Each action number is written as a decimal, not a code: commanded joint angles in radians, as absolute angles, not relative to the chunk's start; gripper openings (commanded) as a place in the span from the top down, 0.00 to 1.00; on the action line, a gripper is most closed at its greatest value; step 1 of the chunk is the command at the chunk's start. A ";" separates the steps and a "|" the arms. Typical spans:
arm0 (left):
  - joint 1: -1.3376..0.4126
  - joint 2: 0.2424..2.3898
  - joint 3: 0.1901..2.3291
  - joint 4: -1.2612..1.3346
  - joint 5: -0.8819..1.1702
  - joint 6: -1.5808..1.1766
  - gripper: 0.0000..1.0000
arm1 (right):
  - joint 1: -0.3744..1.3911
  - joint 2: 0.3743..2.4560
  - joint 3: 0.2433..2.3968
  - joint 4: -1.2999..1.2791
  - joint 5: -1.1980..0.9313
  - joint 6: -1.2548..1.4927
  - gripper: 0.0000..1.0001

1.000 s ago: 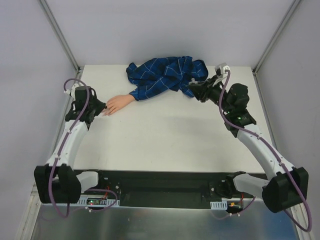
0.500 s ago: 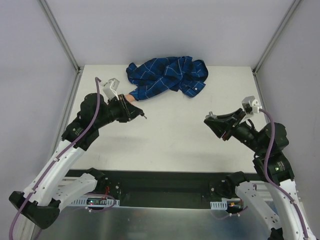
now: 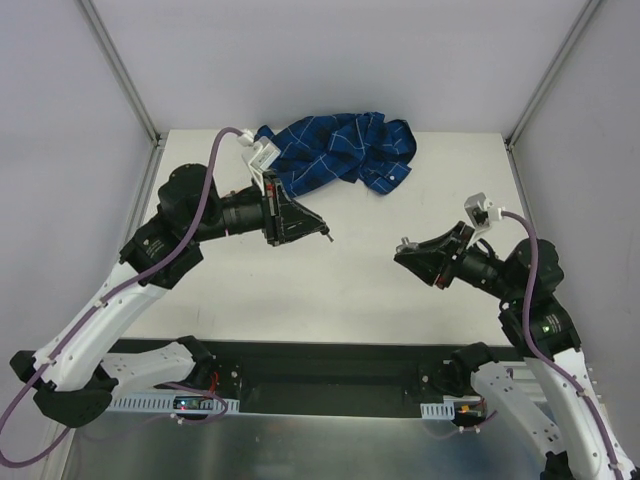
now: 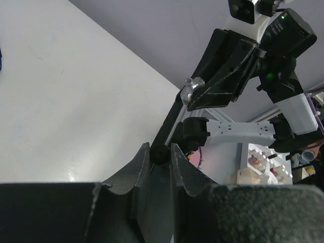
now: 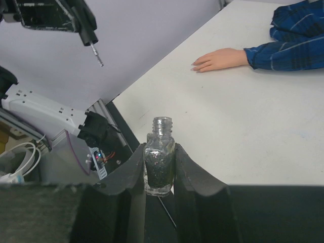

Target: Paint the nails

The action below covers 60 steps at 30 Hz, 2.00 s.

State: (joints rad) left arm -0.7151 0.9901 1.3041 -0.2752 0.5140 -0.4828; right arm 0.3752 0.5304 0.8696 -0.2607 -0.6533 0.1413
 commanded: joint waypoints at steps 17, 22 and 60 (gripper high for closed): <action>-0.756 1.177 1.562 -0.158 0.655 -0.463 1.00 | 0.758 0.721 0.922 0.090 -0.440 0.066 1.00; -0.756 1.170 1.549 -0.156 0.649 -0.486 1.00 | 0.778 0.739 0.942 0.109 -0.433 0.063 1.00; -0.755 1.175 1.511 -0.135 0.666 -0.537 1.00 | 0.835 0.767 0.997 0.112 -0.396 0.034 1.00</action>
State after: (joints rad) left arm -0.7471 1.1805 1.5112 -0.1848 0.6296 -0.5285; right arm 0.8288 0.7647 0.9451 0.0490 -0.4068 0.0471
